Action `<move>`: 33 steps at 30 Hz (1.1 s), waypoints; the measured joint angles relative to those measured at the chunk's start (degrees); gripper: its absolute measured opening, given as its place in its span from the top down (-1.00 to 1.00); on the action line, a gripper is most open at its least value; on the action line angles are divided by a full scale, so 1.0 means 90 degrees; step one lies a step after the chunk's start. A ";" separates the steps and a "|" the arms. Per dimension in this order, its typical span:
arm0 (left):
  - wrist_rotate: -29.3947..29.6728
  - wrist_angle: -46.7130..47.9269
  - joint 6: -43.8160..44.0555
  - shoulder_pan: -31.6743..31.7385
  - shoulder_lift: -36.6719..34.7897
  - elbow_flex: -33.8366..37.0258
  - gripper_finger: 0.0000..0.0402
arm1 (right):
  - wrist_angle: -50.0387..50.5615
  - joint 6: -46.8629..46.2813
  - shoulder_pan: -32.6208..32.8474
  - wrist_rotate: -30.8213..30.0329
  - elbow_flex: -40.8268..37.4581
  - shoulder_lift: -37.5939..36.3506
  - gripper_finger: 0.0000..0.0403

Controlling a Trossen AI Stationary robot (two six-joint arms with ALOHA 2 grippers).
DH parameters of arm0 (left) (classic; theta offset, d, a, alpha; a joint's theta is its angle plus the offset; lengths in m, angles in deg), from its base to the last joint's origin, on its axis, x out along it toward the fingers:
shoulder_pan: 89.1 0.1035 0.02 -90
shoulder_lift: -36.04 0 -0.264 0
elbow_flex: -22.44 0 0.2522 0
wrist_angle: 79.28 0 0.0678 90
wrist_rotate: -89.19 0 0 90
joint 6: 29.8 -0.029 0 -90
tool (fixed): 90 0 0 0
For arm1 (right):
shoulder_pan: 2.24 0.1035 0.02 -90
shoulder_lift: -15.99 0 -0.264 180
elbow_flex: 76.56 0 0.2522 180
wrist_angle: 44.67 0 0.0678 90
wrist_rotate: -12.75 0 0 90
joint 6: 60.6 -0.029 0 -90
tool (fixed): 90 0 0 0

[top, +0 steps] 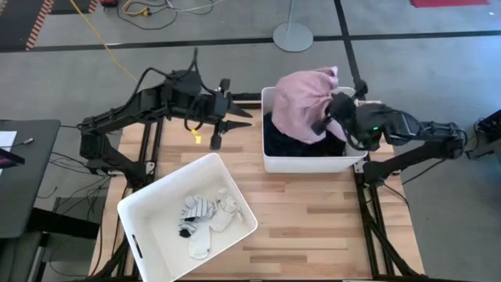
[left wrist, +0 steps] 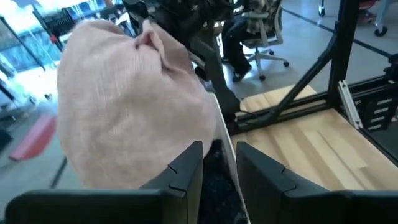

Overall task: Sort clothes
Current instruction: Put the pink long sleeve polo into the top laundry bin

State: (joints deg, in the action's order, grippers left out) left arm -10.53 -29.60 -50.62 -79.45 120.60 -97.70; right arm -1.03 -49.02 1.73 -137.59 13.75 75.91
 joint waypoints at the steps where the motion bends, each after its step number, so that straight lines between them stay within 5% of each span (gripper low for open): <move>1: 0.0002 0.0054 0.0068 0.0001 -0.0002 0.0026 0.53 | 0.0452 -0.0381 -0.0076 0.0001 -0.0001 0.0000 1.00; 11: 0.0010 0.1079 0.0392 -0.0377 -0.0010 0.0097 0.41 | 0.3707 -0.3445 -0.0940 0.0660 -0.0021 0.0642 0.97; 23: 0.0601 0.2572 0.0557 -0.1505 -0.0010 0.0097 0.41 | 0.3660 -0.3639 -0.1856 0.1431 -0.0473 0.1727 0.96; 33: 0.1154 0.4370 0.1125 -0.2375 -0.0010 0.0096 0.41 | 0.2891 -0.3242 -0.2701 0.2709 -0.1209 0.2229 0.96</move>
State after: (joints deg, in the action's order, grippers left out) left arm -0.14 9.72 -40.50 -100.82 120.50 -96.84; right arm 24.99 -78.20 -22.58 -113.21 2.87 95.98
